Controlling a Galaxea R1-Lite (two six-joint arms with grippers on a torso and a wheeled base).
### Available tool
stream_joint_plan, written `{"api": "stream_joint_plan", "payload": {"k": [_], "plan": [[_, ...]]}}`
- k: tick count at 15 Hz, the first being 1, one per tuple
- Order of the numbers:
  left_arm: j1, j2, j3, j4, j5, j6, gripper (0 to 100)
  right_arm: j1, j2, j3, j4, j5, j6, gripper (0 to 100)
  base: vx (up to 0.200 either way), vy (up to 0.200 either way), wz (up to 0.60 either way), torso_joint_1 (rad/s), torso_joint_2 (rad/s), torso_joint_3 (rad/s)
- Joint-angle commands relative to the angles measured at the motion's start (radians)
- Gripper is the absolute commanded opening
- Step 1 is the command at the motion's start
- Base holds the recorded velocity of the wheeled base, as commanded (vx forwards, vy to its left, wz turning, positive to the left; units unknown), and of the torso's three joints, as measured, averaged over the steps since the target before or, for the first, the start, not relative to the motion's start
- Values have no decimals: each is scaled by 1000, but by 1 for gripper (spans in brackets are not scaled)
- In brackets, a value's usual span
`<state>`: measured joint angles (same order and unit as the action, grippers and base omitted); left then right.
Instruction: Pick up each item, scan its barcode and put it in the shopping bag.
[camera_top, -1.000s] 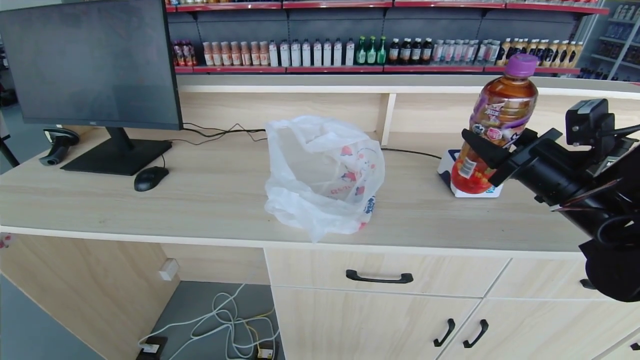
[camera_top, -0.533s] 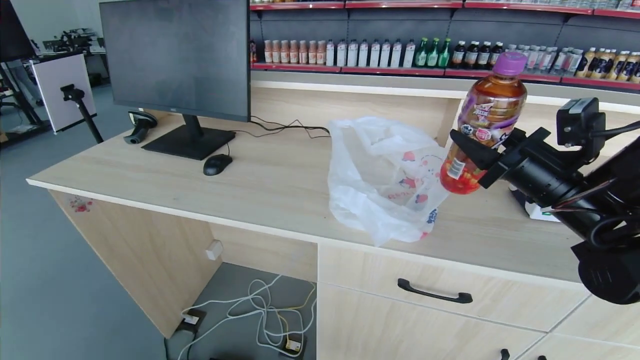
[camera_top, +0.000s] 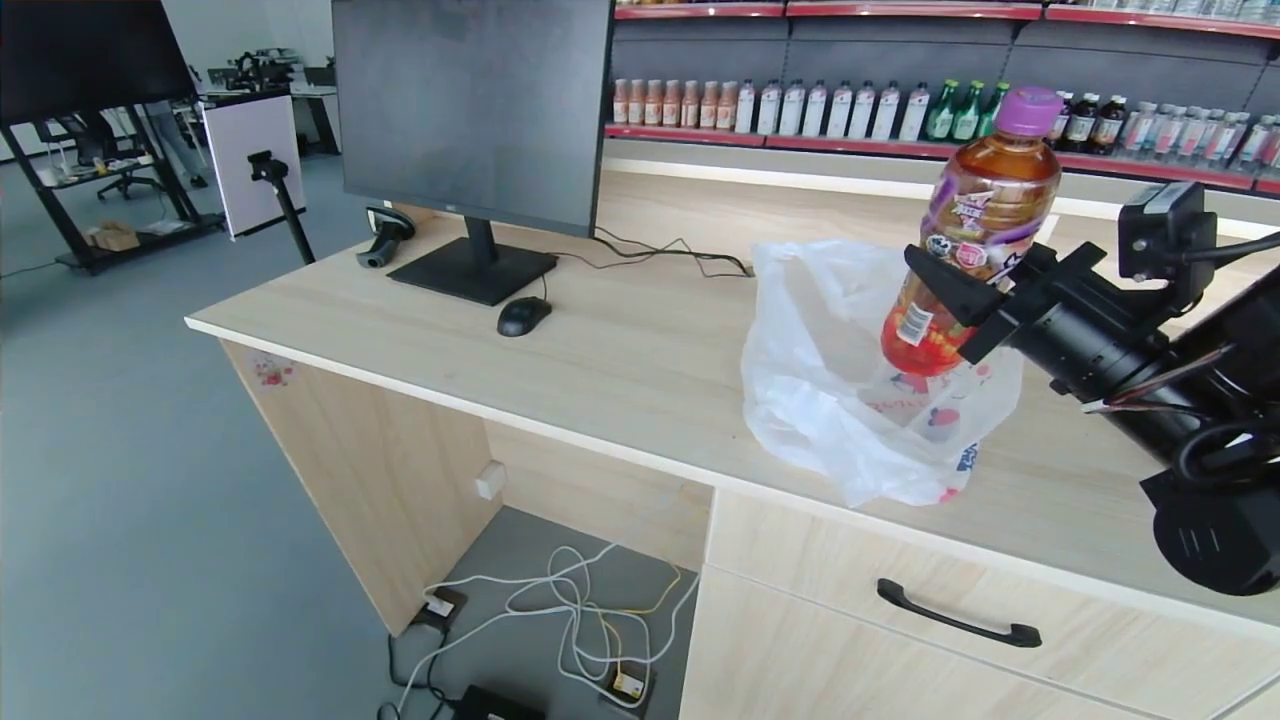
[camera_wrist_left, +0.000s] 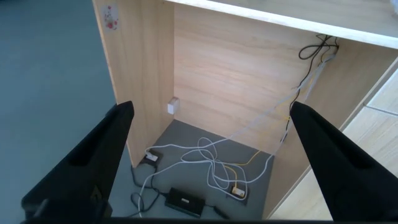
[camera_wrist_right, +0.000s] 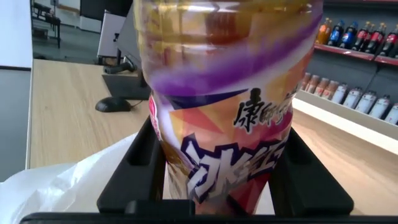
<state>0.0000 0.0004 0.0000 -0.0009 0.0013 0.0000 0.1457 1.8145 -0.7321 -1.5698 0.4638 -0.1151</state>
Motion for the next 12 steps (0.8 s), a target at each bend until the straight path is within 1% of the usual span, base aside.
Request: {"api": "stream_joint_plan", "payload": {"k": [1,3,6,12], "plan": [[0,1,0,-1,0,0,100,8,49,-4,-1,-8,-3,0,0,0,0,0,0,0],[0,1,0,-1,0,0,100,12,129,-78,-1,-53,5,0,0,0,0,0,0,0],[0,1,0,-1,0,-2,100,25,204,-90,-1,-65,25,0,0,0,0,0,0,0],[0,1,0,-1,0,0,100,46,276,-115,-1,-68,35,0,0,0,0,0,0,0]]}}
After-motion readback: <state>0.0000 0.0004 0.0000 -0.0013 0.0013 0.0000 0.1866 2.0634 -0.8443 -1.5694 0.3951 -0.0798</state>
